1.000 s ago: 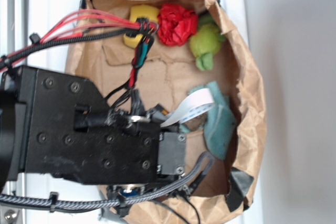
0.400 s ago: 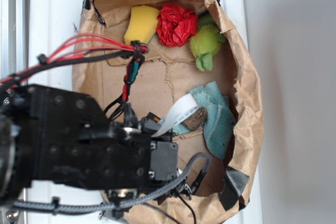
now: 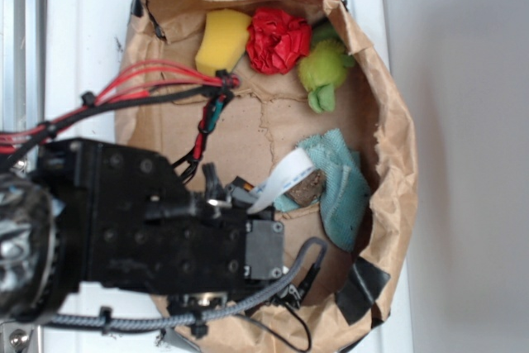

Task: Grab the blue block.

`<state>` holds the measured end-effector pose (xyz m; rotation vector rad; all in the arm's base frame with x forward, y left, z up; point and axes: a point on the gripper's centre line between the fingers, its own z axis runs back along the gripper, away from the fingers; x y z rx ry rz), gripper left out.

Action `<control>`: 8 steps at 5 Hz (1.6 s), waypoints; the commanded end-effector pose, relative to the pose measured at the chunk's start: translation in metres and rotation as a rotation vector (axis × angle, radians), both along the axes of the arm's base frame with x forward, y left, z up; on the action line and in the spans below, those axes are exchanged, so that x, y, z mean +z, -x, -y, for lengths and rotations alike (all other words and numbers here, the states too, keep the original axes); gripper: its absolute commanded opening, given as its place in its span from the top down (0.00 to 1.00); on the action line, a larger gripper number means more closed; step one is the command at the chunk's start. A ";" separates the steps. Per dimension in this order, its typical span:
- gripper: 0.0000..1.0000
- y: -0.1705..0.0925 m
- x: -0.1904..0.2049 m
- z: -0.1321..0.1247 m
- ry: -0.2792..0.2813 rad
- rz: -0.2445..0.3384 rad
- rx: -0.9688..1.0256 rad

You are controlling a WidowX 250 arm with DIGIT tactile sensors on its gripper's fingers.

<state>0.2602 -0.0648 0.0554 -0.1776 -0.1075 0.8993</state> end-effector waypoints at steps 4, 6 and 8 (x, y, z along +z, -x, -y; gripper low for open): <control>0.00 -0.006 0.036 0.003 0.134 0.013 -0.024; 0.00 -0.003 0.022 0.002 0.089 0.023 -0.002; 0.00 -0.004 0.024 0.003 0.073 0.033 0.024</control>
